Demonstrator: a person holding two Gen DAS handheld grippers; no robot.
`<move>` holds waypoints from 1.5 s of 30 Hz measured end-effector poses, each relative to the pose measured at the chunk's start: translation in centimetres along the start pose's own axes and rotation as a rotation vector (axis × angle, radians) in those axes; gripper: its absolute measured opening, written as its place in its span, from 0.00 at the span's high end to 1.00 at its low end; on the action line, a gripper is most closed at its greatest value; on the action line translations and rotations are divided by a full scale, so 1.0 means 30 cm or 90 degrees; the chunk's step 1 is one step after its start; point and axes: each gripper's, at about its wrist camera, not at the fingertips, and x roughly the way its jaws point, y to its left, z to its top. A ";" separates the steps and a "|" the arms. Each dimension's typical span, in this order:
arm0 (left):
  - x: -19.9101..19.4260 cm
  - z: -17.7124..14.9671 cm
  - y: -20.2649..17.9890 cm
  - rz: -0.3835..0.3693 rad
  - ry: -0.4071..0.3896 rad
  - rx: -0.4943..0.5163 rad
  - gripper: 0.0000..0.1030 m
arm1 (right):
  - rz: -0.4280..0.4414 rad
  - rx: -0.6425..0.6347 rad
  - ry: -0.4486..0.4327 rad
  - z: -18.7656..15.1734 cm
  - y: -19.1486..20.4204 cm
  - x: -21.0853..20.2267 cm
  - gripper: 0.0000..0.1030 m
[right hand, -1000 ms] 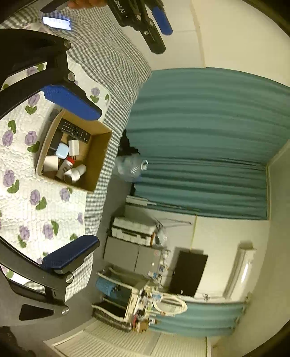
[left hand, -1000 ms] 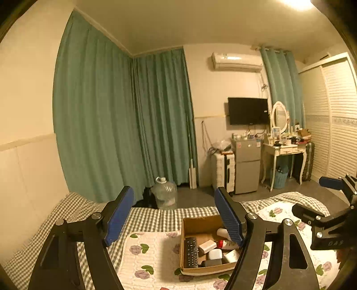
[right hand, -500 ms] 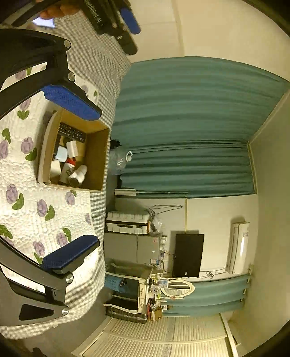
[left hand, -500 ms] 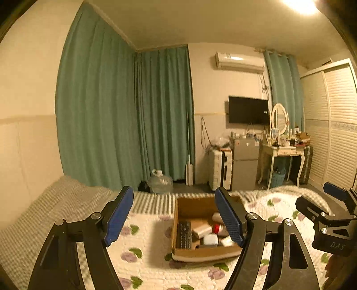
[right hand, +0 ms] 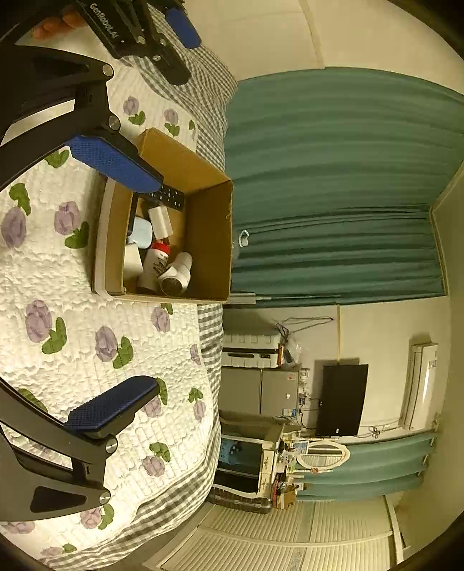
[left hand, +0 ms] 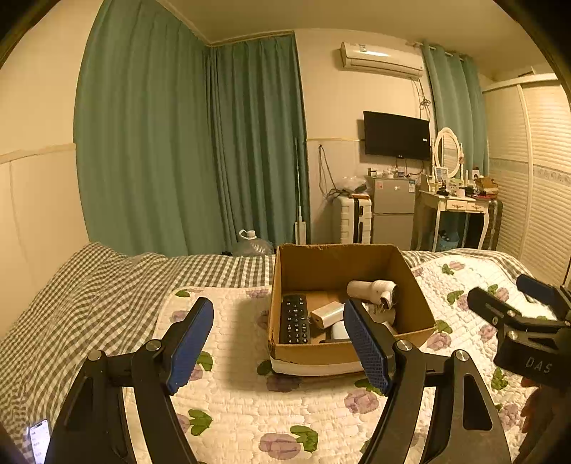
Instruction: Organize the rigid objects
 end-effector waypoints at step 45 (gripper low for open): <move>-0.008 0.004 -0.011 -0.016 0.010 -0.009 0.24 | -0.011 -0.017 -0.006 -0.002 0.017 -0.019 0.00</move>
